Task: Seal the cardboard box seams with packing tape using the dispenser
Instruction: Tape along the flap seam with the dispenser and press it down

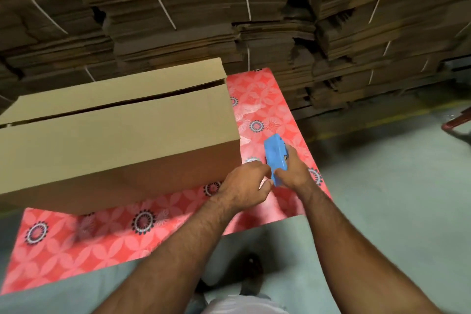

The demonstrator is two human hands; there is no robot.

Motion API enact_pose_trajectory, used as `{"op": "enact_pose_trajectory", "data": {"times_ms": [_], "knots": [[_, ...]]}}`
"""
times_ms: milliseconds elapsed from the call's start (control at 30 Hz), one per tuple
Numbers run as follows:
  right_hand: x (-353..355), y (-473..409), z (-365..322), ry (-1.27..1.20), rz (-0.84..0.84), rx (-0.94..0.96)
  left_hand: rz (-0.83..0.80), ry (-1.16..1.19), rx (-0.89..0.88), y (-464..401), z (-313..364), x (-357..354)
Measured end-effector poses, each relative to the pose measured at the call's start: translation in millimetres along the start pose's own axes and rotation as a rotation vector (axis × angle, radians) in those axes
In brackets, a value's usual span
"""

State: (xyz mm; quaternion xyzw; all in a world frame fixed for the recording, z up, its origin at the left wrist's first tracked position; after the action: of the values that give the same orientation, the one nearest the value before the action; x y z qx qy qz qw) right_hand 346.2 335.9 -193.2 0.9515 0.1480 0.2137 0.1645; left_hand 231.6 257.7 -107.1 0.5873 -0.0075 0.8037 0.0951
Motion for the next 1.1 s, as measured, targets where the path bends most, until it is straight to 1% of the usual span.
{"op": "enact_pose_trajectory", "data": {"times_ms": [100, 200, 300, 367, 467, 500, 600, 667, 733, 900, 1100], "knots": [[31, 4, -20, -0.235, 0.090, 0.035, 0.116, 0.066, -0.031, -12, 14, 29], [61, 8, -50, -0.405, 0.183, 0.027, 0.282, 0.158, -0.061, -23, 25, 69], [84, 16, -91, -0.567, 0.232, 0.130, 0.470, 0.250, -0.059, -27, 31, 123], [95, 29, -124, -0.581, 0.274, 0.241, 0.580, 0.305, -0.017, -27, 27, 161], [103, 53, -183, -0.428, 0.328, 0.410, 0.720, 0.424, 0.103, -23, 3, 210], [101, 59, -201, -0.370, 0.325, 0.459, 0.727, 0.511, 0.163, -22, -11, 220], [81, 76, -249, -0.234, 0.286, 0.565, 0.639, 0.844, 0.293, -18, -50, 233], [59, 86, -276, -0.212, 0.253, 0.622, 0.616, 0.970, 0.316, -7, -70, 244], [32, 93, -299, -0.211, 0.203, 0.667, 0.641, 1.057, 0.341, 10, -90, 258], [-42, 111, -348, -0.234, 0.021, 0.742, 0.688, 1.175, 0.385, 62, -137, 283], [-130, 124, -378, -0.415, -0.273, 0.700, 0.710, 1.249, 0.366, 124, -195, 304]]}}
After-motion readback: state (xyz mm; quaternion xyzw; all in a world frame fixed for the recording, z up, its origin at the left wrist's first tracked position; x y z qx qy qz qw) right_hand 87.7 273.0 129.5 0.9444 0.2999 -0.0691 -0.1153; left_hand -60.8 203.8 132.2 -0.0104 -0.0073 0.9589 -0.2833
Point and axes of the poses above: each hand's wrist, its own y-axis away from the middle knuckle, its own x-axis out of the back of the hand, z = x × y, the point moved 10 cm from there along -y, towards the middle knuckle, and after that the axes turned 14 degrees about -y, right-handed, at the moved point
